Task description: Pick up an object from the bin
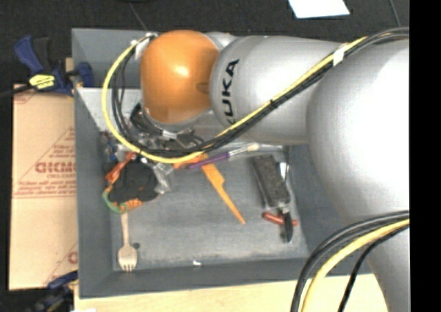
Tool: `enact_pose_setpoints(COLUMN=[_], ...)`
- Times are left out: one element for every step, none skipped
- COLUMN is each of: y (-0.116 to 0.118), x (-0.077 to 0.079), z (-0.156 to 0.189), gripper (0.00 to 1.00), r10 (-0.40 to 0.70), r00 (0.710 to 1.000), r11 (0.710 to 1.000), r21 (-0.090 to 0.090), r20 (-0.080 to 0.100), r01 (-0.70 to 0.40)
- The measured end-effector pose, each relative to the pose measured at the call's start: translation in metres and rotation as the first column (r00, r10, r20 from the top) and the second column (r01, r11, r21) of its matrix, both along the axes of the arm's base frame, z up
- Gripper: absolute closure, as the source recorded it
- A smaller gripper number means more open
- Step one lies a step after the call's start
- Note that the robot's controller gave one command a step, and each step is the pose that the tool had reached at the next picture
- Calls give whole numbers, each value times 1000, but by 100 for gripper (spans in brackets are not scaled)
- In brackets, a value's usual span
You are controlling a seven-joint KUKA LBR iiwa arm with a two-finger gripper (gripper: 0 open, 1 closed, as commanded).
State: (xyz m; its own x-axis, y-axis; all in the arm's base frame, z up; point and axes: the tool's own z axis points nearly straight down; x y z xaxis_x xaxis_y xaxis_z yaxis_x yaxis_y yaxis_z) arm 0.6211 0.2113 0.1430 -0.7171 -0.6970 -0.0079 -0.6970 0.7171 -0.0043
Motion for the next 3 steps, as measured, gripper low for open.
enact_pose_setpoints(y=[-18,-14,-14], x=[-3,5,5], z=[-72,-67,-67], gripper=[0,100,100], r10=[282,545,544], r00=[959,838,839], r11=[959,838,839], r21=[1,-10,-10], r20=[13,28,27], r01=[-282,-545,-544])
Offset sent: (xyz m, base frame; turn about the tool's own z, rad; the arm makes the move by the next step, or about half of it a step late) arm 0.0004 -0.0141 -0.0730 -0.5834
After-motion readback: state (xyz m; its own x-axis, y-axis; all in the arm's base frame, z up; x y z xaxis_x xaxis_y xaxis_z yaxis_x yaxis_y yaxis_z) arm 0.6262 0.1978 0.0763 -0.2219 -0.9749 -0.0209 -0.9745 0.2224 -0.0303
